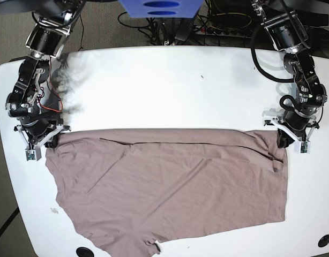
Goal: Fold the T-shirt properly
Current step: 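Hold the stretched shirt edge with both grippers, adjusting the right gripper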
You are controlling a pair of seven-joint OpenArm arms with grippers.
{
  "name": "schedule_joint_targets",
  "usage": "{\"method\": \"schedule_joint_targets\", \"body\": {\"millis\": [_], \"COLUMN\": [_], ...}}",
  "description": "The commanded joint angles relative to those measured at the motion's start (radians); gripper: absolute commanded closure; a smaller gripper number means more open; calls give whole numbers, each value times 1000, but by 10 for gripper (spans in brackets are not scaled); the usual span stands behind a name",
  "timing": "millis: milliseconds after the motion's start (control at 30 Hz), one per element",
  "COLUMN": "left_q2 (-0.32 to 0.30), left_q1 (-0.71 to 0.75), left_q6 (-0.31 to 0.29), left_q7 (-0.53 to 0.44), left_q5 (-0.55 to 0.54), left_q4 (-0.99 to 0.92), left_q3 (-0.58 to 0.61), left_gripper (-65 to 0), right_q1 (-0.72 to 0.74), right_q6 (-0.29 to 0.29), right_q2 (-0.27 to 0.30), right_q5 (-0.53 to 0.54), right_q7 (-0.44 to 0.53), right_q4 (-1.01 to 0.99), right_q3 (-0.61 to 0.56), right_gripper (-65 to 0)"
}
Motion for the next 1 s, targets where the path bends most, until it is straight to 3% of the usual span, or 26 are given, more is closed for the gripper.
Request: {"method": "schedule_joint_targets", "body": {"millis": [0, 200, 267, 733, 967], "left_q2": [-10, -8, -11, -13, -11], "left_q1": [-4, -4, -11, -6, -5], "left_q6": [0, 1, 0, 0, 0], "left_q7": [18, 18, 13, 25, 43], "left_q5": [11, 12, 9, 0, 9], "left_q4": [11, 9, 4, 5, 15], "left_q3": [-4, -7, -2, -7, -7], "left_gripper": [-33, -36, -32, -32, -29], "right_q1": [38, 52, 61, 69, 30], "right_q6": [4, 7, -4, -4, -1], "right_q2": [18, 23, 36, 71, 47], "right_q5": [-5, -1, 0, 15, 13], "right_q7": [10, 9, 11, 16, 14], "right_q4": [-27, -57, -78, -96, 12], "right_q3": [7, 16, 18, 26, 30], "right_gripper": [-138, -315, -406, -418, -426]}}
